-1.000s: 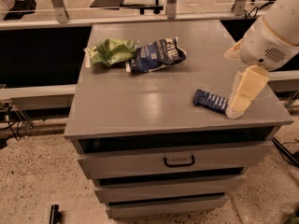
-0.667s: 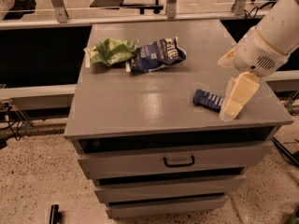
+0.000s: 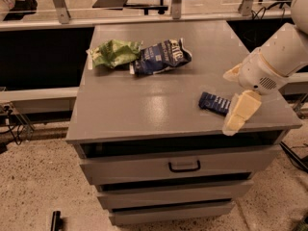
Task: Move rxbar blueberry near blue chip bag
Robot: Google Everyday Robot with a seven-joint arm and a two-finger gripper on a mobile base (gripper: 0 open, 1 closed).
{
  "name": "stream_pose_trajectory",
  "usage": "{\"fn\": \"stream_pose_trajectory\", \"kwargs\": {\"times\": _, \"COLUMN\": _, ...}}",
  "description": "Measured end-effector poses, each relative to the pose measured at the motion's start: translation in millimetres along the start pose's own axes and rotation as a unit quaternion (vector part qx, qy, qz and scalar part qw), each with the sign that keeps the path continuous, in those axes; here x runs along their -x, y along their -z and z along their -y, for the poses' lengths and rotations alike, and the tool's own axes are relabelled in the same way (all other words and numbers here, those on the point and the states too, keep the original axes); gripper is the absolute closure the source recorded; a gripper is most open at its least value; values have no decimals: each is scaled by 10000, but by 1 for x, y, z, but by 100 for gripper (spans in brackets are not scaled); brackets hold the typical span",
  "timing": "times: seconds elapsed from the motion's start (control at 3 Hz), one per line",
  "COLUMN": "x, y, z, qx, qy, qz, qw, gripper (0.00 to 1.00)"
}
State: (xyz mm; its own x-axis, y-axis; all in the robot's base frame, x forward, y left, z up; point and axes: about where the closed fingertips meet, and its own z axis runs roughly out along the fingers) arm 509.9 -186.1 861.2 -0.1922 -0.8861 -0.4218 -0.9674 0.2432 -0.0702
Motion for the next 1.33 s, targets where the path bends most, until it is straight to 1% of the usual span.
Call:
{"fn": "stream_pose_trajectory", "kwargs": {"times": 0.33, "x": -12, "y": -15, "z": 12, "qx": -161, "qy": -106, "qz": -82, "qw": 9998, "gripper": 0}}
{"fn": "stream_pose_trajectory", "kwargs": {"times": 0.67, "x": -20, "y": -20, "z": 26, "qx": -291, "qy": -258, "qz": -144, "qw": 9991, "gripper": 0}}
{"fn": "stream_pose_trajectory", "kwargs": {"times": 1.0, "x": -21, "y": -21, "z": 29, "qx": -319, "qy": -294, "qz": -156, "qw": 9989, "gripper": 0}}
{"fn": "stream_pose_trajectory", "kwargs": {"times": 1.33, "x": -21, "y": -22, "z": 29, "qx": -308, "qy": -288, "qz": -158, "qw": 9990, "gripper": 16}}
